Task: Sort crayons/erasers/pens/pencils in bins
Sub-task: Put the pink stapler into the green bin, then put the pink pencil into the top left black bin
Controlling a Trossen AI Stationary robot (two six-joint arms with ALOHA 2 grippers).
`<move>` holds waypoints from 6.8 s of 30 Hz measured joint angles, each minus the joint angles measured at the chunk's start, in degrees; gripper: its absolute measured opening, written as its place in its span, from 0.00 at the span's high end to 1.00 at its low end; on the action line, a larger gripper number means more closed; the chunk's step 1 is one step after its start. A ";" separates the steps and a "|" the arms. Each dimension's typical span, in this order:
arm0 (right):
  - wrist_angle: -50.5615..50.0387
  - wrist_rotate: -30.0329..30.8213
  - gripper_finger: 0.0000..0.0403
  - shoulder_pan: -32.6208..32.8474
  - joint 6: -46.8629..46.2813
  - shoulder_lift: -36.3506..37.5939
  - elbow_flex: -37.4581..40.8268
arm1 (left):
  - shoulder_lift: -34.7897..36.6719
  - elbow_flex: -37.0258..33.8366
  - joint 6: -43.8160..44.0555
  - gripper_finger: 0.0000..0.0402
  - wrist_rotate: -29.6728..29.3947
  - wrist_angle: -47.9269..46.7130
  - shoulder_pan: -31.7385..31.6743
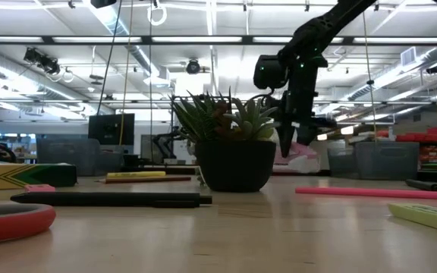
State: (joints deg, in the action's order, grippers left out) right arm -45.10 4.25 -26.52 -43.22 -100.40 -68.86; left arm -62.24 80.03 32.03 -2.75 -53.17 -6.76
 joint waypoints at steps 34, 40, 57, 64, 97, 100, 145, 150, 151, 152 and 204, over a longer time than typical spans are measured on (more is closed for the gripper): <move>-25.25 -11.24 0.61 42.96 -56.30 30.51 -0.04 | 0.00 0.00 -8.85 0.57 -0.03 0.26 -0.64; -25.67 -7.60 0.61 58.61 -78.32 30.61 -0.09 | 0.00 0.00 -9.35 0.56 -0.02 1.83 -1.98; -20.80 -13.21 0.61 74.88 -87.57 21.64 -0.09 | 0.00 0.00 -12.14 0.56 -0.01 2.86 -2.45; -17.02 -14.40 0.61 77.86 -88.50 18.60 -0.09 | 0.00 0.00 -10.07 0.57 -0.02 2.84 -2.45; -18.65 -14.59 0.60 84.08 -88.85 3.97 -0.11 | -0.09 0.00 -4.09 0.57 -2.48 6.46 -2.45; -17.68 -13.22 0.60 84.04 -88.83 2.38 -0.11 | -0.09 0.00 -4.05 0.57 -2.48 6.45 -2.45; -20.96 7.69 0.56 76.18 -62.18 18.03 -0.07 | -0.09 0.00 -2.65 0.58 -2.39 9.43 -2.36; -20.96 8.22 0.56 67.80 -40.22 19.58 -0.07 | -0.09 0.00 -2.67 0.58 -2.38 9.88 -2.36; -20.90 8.24 0.56 66.02 -37.00 19.87 -0.07 | -0.09 0.00 -2.67 0.58 -2.38 9.88 -2.36; -20.51 8.28 0.56 64.40 -33.85 20.08 -0.07 | -0.09 0.00 -2.67 0.58 -2.37 9.87 -2.36; 1.33 -9.44 0.63 56.05 7.39 10.47 20.27 | -0.02 0.00 -2.65 0.58 -2.37 9.59 2.19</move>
State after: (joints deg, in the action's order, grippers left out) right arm -43.76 -5.19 29.53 -35.84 -89.93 -48.59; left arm -62.26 80.03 29.38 -5.13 -43.57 -4.58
